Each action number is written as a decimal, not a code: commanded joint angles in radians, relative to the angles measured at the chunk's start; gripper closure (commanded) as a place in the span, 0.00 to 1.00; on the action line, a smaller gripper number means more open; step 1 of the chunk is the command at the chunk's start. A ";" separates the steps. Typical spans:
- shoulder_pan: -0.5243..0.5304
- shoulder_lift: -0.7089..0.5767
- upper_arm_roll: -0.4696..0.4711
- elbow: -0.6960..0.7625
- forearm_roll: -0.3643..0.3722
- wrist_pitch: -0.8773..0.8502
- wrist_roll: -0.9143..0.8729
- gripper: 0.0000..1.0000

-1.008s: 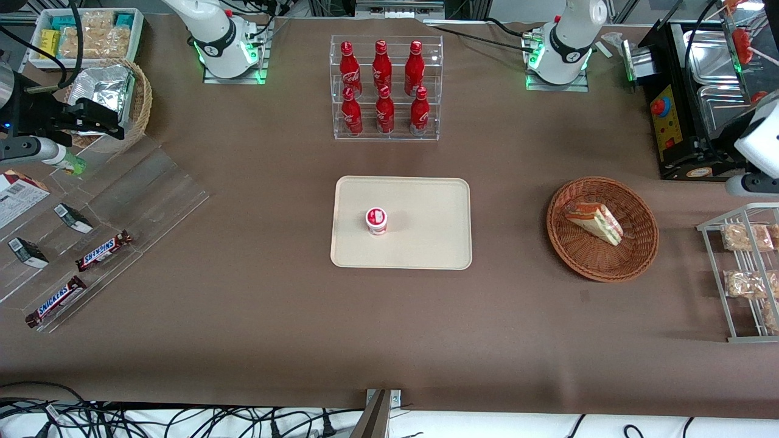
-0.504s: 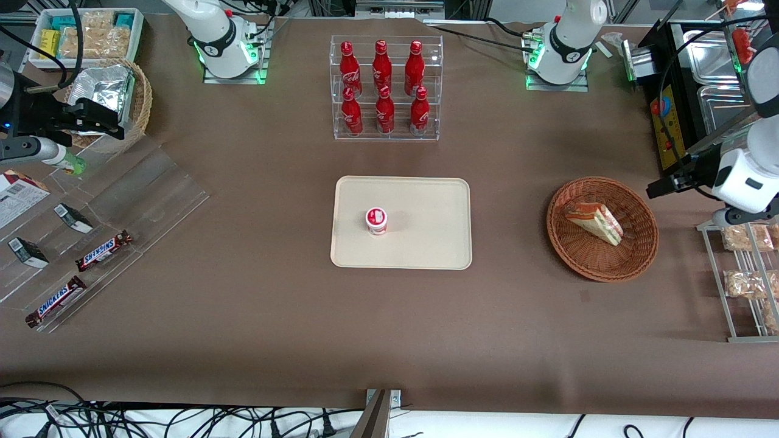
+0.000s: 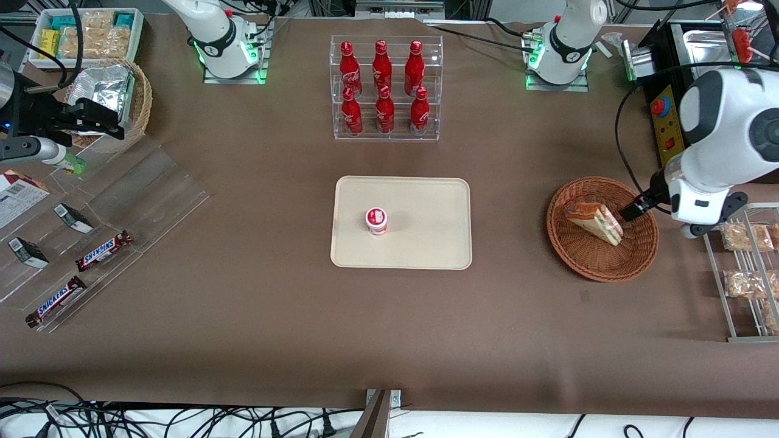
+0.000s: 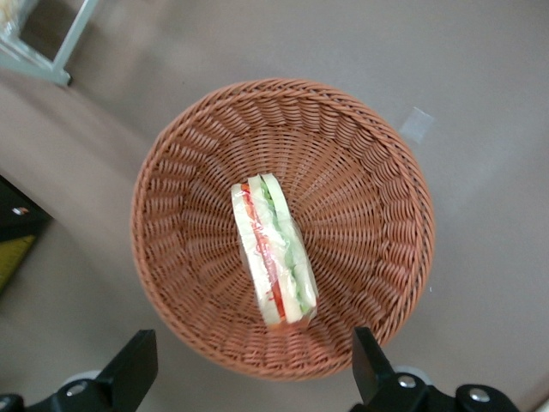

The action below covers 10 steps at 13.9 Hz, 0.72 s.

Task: Place sandwich from basket to tray
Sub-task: 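Lower the open left gripper over the wrapped sandwich and close on it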

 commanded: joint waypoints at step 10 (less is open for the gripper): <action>0.001 0.107 -0.006 -0.231 0.183 0.411 -0.398 0.00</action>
